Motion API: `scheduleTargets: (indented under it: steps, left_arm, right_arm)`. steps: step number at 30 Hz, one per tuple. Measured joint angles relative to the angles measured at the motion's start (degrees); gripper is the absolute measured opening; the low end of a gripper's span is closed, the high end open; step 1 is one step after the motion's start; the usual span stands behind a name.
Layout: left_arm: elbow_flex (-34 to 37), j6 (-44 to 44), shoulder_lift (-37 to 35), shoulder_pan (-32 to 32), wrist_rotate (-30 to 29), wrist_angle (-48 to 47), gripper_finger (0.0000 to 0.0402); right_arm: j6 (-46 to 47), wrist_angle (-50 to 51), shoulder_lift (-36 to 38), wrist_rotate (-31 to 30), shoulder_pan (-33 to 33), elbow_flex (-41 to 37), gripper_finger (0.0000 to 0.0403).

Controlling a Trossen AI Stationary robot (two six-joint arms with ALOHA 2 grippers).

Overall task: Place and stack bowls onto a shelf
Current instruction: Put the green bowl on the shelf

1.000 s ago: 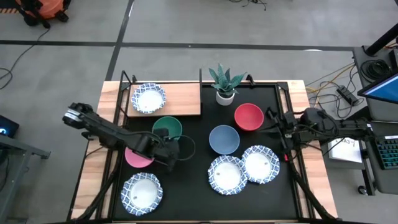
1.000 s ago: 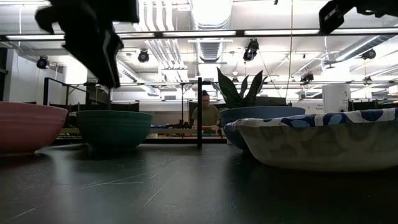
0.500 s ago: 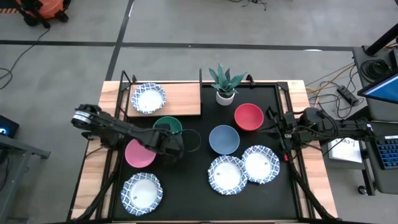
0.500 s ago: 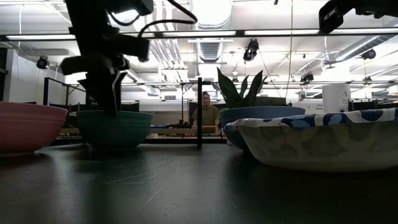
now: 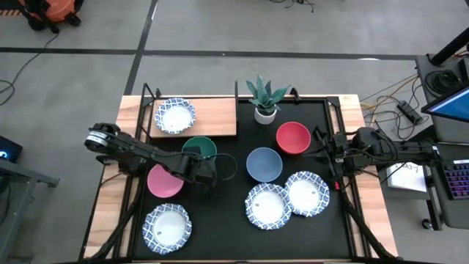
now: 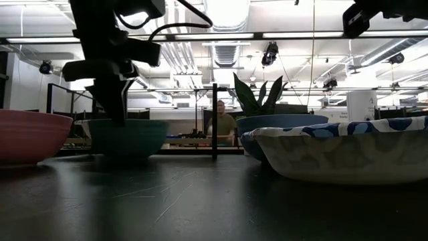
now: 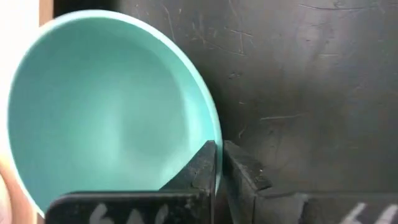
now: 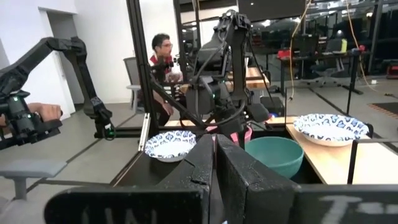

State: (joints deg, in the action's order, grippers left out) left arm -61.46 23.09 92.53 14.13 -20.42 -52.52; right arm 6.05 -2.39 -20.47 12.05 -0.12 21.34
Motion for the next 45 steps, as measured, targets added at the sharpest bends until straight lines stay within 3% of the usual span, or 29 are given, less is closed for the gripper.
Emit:
scheduleTargets:
  steps: [8,14,17,27,40,45]
  left_arm:
    - [-3.4,-2.1,-0.5,1.6,3.5,-0.3,0.0002]
    - [-11.6,-14.0,-0.7,3.6,3.2,-3.0,0.0001]
    - [-15.0,-21.0,-0.7,2.5,-0.5,-6.3,0.0001]
    - [-16.7,-38.1,-0.7,-13.4,-2.1,-10.7,0.0]
    - [-16.5,-48.7,-0.7,-31.7,11.6,-1.2,0.0]
    - [-16.5,-49.3,-0.7,-35.1,12.5,1.4,0.0]
  right_arm:
    - [3.0,1.5,0.0,0.0,0.0,0.0,0.0009]
    - [4.9,2.2,0.0,0.0,0.0,-0.5,0.0009]
    - [5.9,2.2,0.0,0.0,0.0,-1.3,0.0009]
    - [7.5,2.1,0.0,0.0,0.0,-1.7,0.0009]
    - [7.0,2.1,0.0,0.0,0.0,-1.7,0.0009]
    - [7.0,2.1,0.0,0.0,0.0,-1.7,0.0009]
